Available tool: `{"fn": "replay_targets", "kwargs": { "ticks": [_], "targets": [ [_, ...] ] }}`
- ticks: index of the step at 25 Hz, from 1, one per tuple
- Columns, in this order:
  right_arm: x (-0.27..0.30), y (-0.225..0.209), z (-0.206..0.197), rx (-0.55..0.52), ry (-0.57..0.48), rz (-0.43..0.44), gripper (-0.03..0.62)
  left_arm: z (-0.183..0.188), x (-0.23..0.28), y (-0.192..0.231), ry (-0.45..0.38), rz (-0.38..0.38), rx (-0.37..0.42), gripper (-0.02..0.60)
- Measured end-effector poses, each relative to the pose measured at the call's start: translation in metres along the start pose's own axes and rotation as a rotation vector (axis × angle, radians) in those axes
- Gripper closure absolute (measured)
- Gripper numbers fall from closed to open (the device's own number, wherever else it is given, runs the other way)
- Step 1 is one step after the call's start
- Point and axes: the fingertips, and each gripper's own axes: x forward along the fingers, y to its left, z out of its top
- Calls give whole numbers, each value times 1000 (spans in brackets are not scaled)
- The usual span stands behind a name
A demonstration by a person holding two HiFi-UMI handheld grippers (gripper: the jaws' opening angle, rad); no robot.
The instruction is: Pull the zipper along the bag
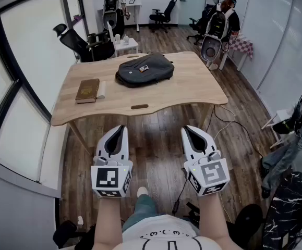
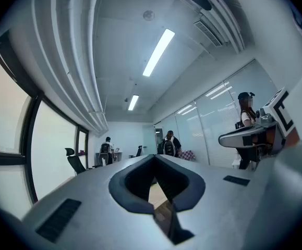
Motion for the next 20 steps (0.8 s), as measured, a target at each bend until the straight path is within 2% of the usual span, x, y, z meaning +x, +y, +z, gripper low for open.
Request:
{"fn": "replay_targets", "kwargs": {
  "ticks": [9,16,20],
  "targets": [
    [42,-7,-8,-14,25,13,542,-7,42,19,0,-15,-5,568],
    [109,-22,-28,-27,66,4,542,-32,108,51,16,-43,-22,568],
    [160,-33,-38,40,71,-25,542,-44,149,77,26,-74,-19,568]
  ]
}}
